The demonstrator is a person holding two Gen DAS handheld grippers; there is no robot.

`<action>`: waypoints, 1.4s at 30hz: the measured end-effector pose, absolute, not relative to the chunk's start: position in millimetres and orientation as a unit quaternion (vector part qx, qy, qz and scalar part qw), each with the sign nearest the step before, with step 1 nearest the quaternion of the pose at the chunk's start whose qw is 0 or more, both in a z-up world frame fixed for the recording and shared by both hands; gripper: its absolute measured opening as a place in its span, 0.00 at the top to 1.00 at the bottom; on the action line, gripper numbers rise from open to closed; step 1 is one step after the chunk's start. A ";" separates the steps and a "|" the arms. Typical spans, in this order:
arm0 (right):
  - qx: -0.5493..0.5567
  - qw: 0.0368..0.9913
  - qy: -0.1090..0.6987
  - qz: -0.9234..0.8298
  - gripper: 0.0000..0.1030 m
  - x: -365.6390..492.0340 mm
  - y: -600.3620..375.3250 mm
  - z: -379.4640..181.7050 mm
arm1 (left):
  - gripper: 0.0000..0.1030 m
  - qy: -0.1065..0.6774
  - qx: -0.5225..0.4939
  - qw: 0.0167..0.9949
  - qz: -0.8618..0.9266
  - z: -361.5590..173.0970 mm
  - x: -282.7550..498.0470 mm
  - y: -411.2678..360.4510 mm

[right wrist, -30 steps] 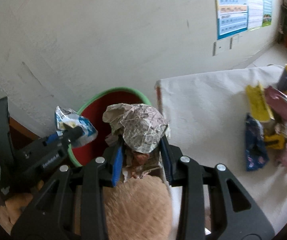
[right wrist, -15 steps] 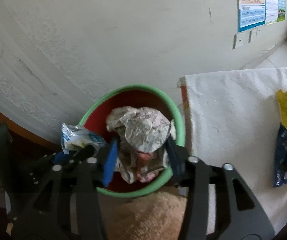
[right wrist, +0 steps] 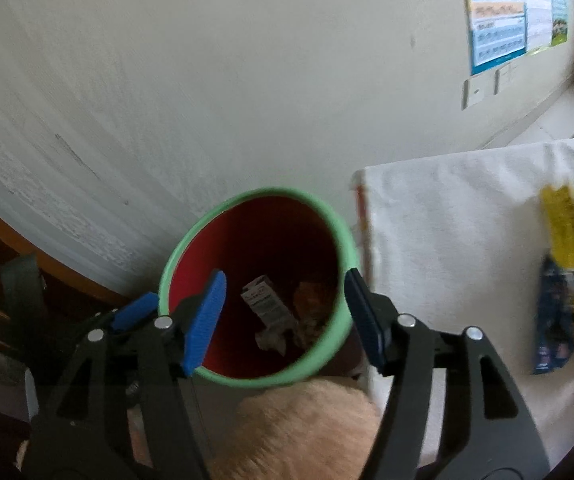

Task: Collect trash
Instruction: 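Grasp the dark blue wrapper with the left tool while the right tool grasps the pink carton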

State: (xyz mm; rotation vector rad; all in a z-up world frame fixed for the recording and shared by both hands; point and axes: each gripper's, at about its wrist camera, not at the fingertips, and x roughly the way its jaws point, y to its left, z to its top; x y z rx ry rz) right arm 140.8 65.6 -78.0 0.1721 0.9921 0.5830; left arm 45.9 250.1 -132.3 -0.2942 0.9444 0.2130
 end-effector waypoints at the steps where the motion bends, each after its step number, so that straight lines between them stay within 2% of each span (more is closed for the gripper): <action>1: 0.080 0.840 0.464 0.269 0.40 138.0 52.8 -75.3 | 0.36 0.451 -0.139 0.876 0.096 -129.6 44.6 245.5; 8: 0.058 0.855 0.479 0.187 0.40 109.5 -49.4 -87.6 | 0.37 0.455 -0.116 0.882 0.032 -120.5 48.6 192.8; 13: 0.047 0.837 0.526 0.145 0.40 78.6 -99.2 -127.0 | 0.37 0.462 -0.088 0.882 -0.016 -115.7 46.7 144.6; 20: 0.040 0.789 0.592 0.156 0.40 51.9 -111.3 -188.1 | 0.37 0.476 -0.078 0.874 -0.054 -113.2 46.5 102.1; 25: 0.030 0.783 0.598 0.172 0.40 35.4 -108.9 -200.8 | 0.37 0.484 -0.075 0.869 -0.076 -112.2 60.4 72.7; 27: 0.029 0.783 0.596 0.177 0.56 31.4 -108.2 -199.7 | 0.37 0.487 -0.076 0.866 -0.085 -113.4 67.5 61.4; 28: 0.028 0.783 0.595 0.179 0.68 29.0 -108.0 -198.9 | 0.37 0.488 -0.079 0.864 -0.092 -114.6 73.4 53.3; 29: 0.030 0.783 0.593 0.184 0.73 26.7 -108.0 -198.0 | 0.37 0.489 -0.080 0.863 -0.097 -116.2 79.5 44.4; 32: 0.034 0.789 0.583 0.188 0.78 17.4 -111.4 -192.9 | 0.37 0.498 -0.077 0.857 -0.109 -124.1 98.6 19.1; 39: 0.104 0.836 0.532 0.086 0.79 11.3 -173.8 -176.9 | 0.38 0.525 -0.068 0.840 -0.117 -153.0 133.8 -33.4; 41: 0.127 0.843 0.520 0.053 0.80 10.8 -194.6 -177.3 | 0.45 0.534 -0.052 0.836 -0.117 -161.9 140.4 -46.1; 42: 0.138 0.845 0.516 0.042 0.80 9.8 -202.9 -178.3 | 0.45 0.538 -0.048 0.834 -0.116 -166.4 143.2 -50.1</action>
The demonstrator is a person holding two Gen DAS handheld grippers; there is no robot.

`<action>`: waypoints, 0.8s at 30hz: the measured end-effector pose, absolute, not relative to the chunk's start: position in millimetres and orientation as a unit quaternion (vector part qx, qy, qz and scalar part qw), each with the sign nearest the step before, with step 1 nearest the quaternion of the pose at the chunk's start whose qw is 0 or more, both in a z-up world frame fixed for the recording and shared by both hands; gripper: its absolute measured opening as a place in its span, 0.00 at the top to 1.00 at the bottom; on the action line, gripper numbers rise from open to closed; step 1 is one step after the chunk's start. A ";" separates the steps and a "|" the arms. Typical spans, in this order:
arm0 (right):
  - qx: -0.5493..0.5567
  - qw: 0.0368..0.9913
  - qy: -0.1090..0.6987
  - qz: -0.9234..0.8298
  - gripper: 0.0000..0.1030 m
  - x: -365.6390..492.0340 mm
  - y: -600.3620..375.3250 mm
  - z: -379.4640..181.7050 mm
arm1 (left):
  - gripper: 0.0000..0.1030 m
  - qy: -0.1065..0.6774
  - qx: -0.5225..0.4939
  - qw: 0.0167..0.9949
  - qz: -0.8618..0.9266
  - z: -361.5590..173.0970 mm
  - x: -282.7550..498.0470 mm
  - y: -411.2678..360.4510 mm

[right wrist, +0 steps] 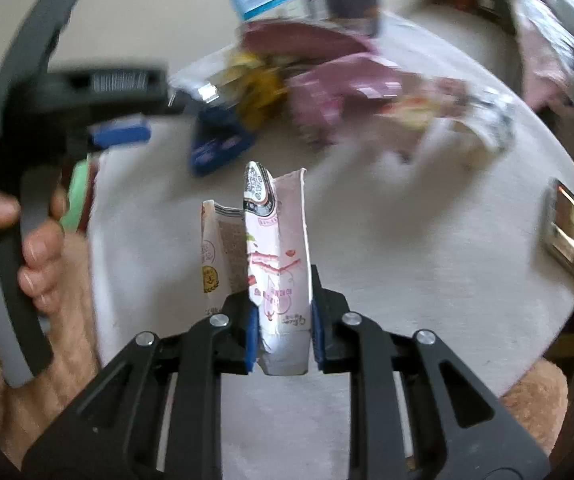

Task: Collect trash
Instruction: 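Grasp the dark blue wrapper with the left tool while the right tool grasps the pink carton, then drop the dark blue wrapper and pink carton into the red bin with both tools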

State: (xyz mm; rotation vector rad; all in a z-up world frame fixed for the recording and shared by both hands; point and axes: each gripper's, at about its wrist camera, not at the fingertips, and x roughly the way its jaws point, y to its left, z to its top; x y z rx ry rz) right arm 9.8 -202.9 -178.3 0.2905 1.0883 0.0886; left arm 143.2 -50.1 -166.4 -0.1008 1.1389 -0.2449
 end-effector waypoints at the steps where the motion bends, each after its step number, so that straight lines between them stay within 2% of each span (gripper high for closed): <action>1: 0.145 0.845 0.514 0.037 0.80 9.5 -205.9 -178.8 | 0.46 0.542 -0.045 0.832 -0.112 -172.5 147.6 -55.9; 12: 0.165 0.846 0.505 0.043 0.80 3.4 -219.4 -179.1 | 0.45 0.563 -0.048 0.822 -0.073 -203.5 175.9 -65.0; 13: 0.167 0.845 0.506 0.043 0.80 6.0 -217.6 -180.5 | 0.48 0.562 -0.046 0.823 -0.073 -203.5 174.9 -65.6; 17: 0.170 0.845 0.505 0.043 0.80 11.9 -218.7 -184.3 | 0.76 0.554 -0.038 0.828 -0.080 -201.5 168.8 -68.3; 20: 0.169 0.846 0.504 0.043 0.80 11.0 -217.9 -182.9 | 0.83 0.552 -0.038 0.829 -0.084 -194.3 160.0 -62.2; 24: 0.167 0.848 0.502 0.042 0.80 8.9 -216.7 -182.0 | 0.86 0.516 -0.039 0.852 -0.084 -170.1 137.8 -44.5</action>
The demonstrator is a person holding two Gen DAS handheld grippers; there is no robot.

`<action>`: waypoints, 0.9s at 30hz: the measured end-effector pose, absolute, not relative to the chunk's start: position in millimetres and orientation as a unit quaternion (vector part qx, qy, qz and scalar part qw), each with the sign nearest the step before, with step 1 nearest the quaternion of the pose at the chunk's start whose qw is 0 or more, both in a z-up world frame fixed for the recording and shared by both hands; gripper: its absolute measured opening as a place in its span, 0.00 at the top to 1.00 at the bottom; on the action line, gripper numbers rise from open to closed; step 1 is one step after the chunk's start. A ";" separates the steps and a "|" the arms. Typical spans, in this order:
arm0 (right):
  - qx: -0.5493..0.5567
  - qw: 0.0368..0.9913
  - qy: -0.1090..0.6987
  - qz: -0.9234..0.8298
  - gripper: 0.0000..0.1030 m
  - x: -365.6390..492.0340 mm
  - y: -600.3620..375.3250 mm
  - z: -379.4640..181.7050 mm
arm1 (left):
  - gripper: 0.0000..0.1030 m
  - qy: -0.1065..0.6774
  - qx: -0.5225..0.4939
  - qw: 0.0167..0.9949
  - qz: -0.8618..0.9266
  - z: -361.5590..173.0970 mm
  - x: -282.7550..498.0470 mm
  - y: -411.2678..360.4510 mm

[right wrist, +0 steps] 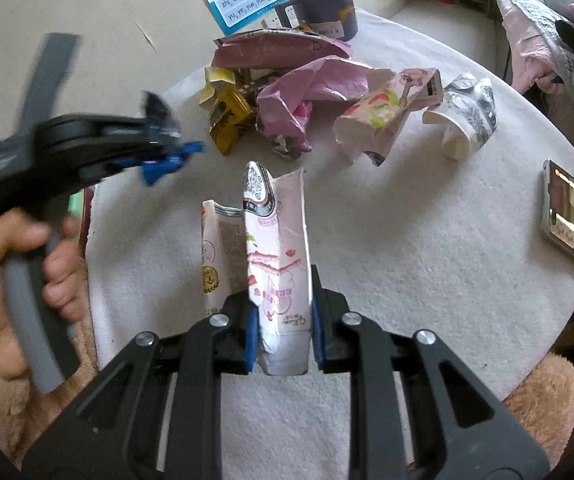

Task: Collect trash
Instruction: 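Drop the dark blue wrapper and pink carton into the red bin with both tools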

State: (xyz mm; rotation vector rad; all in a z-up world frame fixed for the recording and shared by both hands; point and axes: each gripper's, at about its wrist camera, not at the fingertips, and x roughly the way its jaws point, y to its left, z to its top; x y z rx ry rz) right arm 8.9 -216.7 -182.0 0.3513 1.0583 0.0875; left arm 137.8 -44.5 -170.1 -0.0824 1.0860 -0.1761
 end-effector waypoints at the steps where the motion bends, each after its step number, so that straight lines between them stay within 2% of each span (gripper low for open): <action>1: 0.166 0.848 0.501 0.041 0.80 8.8 -216.8 -182.0 | 0.86 0.502 -0.031 0.860 -0.084 -160.3 129.1 -39.8; 12: 0.142 0.851 0.504 0.034 0.80 9.8 -205.6 -176.4 | 0.86 0.402 0.052 0.911 -0.081 -69.6 70.1 -8.3; 27: 0.106 0.852 0.511 0.035 0.80 16.0 -180.7 -167.2 | 0.86 0.352 0.044 0.932 -0.077 -29.3 43.4 13.6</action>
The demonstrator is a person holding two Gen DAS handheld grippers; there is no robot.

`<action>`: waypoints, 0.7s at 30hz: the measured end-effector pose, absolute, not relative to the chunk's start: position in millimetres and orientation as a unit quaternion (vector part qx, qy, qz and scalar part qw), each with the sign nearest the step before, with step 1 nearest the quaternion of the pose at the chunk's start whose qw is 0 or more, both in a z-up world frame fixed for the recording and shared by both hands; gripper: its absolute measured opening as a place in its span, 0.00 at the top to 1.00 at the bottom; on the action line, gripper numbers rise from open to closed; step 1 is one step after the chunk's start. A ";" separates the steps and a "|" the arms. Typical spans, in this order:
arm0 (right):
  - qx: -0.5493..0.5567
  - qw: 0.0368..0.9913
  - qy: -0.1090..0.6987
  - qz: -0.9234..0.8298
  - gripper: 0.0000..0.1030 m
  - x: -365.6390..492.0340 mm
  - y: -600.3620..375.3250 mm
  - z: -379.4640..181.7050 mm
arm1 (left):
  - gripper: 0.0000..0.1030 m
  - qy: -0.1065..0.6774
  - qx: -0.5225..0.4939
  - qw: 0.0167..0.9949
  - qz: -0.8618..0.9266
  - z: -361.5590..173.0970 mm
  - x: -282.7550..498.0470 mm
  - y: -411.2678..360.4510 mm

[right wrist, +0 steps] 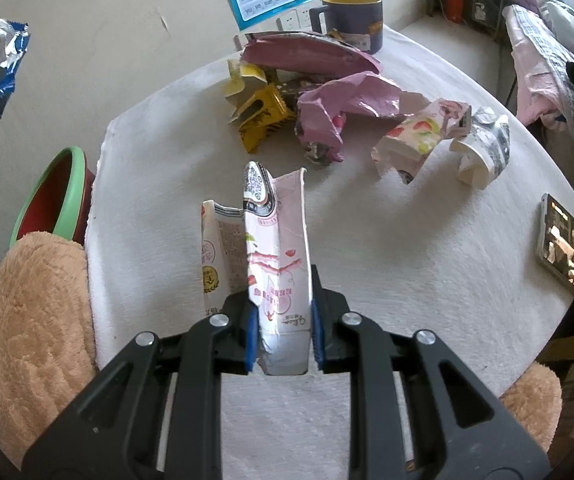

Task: Collect trash
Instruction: 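Drop the dark blue wrapper and pink carton into the red bin with both tools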

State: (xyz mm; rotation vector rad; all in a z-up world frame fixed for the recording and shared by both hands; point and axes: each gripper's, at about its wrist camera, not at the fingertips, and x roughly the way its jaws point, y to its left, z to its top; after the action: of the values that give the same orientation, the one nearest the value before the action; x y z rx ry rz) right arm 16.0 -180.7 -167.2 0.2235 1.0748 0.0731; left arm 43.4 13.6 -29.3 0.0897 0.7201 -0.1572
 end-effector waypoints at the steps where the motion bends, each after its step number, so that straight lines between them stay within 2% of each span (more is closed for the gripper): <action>1: 0.105 0.852 0.511 0.035 0.80 16.0 -179.7 -167.1 | 0.86 0.352 0.038 0.932 -0.077 -28.3 43.6 17.5; 21: 0.069 0.855 0.512 0.048 0.80 17.5 -143.7 -151.4 | 0.86 0.319 0.022 0.947 -0.041 -6.9 31.1 57.2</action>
State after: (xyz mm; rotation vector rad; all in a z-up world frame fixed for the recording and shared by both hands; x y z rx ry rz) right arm 17.5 -143.7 -151.4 0.1452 1.0761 0.1009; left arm 31.1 57.2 -6.9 0.0448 0.6502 -0.0835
